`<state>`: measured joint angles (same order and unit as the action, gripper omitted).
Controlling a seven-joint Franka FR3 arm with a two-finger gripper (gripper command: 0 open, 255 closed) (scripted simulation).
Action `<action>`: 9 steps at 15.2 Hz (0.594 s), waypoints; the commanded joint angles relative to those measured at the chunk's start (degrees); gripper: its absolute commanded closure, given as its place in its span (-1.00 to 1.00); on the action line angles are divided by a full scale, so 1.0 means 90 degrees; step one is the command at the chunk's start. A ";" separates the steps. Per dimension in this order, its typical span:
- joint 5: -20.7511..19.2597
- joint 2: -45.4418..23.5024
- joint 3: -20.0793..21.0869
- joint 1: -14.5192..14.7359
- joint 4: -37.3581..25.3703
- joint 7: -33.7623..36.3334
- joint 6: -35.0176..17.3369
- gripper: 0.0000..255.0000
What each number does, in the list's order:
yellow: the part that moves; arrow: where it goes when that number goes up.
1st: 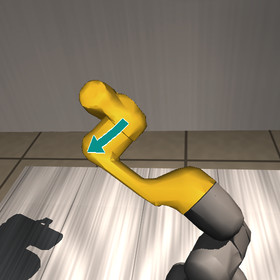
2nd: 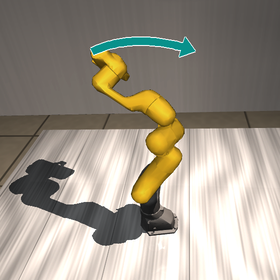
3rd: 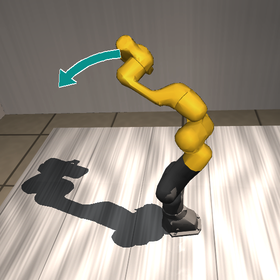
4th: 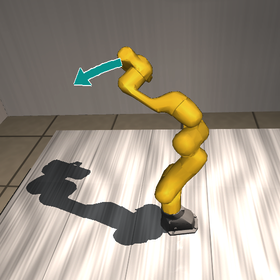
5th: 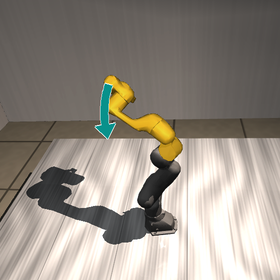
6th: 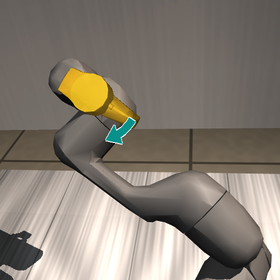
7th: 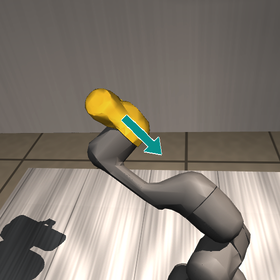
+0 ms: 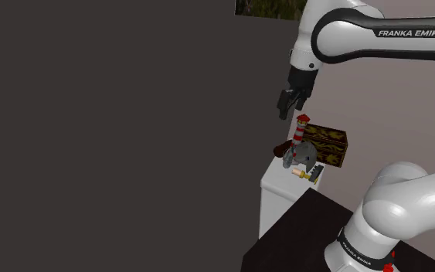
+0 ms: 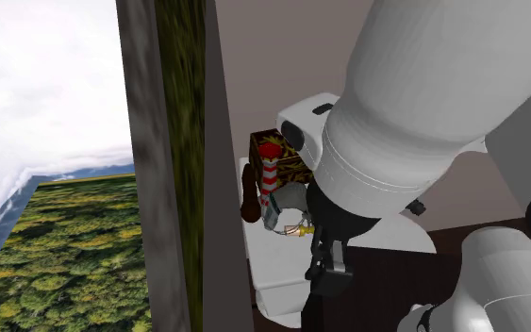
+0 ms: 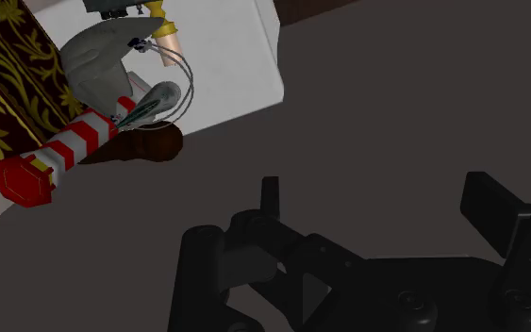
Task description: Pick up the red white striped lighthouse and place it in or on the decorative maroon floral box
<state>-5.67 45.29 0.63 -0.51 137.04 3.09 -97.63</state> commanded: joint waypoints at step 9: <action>-0.0944 0.0100 -0.0765 -0.0539 0.1097 -0.0595 -0.1664 -1.00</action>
<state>-13.00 46.87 -5.25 -4.69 146.30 -1.55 -110.32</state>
